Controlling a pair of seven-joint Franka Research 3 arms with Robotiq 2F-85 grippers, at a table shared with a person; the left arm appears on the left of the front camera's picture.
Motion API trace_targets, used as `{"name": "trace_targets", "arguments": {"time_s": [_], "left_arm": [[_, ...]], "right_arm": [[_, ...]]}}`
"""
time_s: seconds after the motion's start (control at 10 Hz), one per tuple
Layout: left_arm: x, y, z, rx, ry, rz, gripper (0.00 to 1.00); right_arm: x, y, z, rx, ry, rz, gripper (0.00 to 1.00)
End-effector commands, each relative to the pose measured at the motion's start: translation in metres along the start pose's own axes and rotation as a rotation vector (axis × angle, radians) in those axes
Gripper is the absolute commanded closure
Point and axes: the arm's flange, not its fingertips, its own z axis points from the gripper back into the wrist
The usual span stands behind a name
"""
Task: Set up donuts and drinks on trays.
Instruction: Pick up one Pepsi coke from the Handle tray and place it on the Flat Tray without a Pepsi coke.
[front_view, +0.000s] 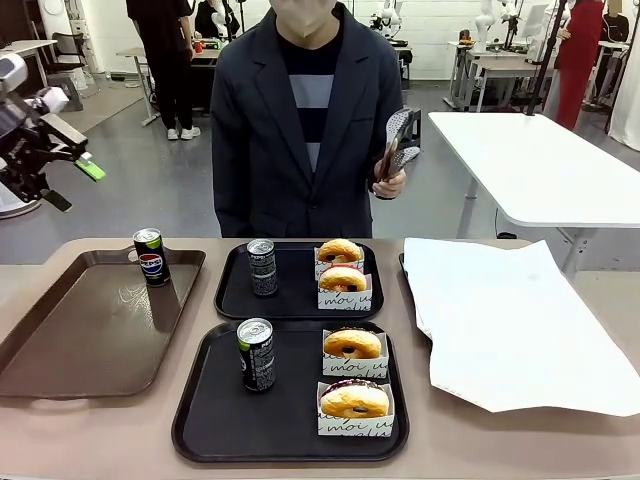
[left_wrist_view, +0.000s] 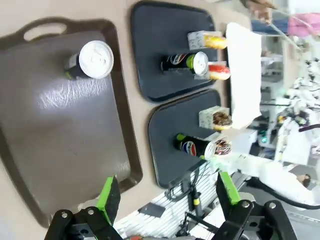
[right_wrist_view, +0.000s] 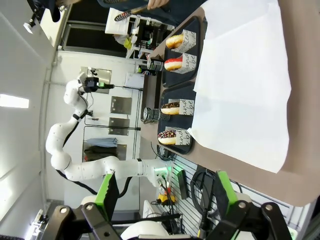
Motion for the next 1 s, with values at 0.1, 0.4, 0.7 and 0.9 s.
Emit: {"name": "trace_targets", "arguments": {"time_s": [0.1,0.4,0.7,0.9], "left_arm": [[-0.005,0.062,-0.013,-0.226,-0.027,-0.061,0.0],[-0.025,0.127,0.001,-0.335,-0.091,0.026,0.0],[-0.032,0.169,-0.007,-0.396,-0.107,0.097,0.0],[-0.042,0.184,-0.013,-0.431,-0.124,0.114,0.0]], "right_arm": [[0.002,0.001,0.001,0.021,-0.014,0.023,0.0],[0.002,0.001,0.001,0.021,-0.014,0.023,0.0],[0.002,0.001,0.001,0.021,-0.014,0.023,0.0],[0.002,0.001,0.001,0.021,-0.014,0.023,0.0]]}}
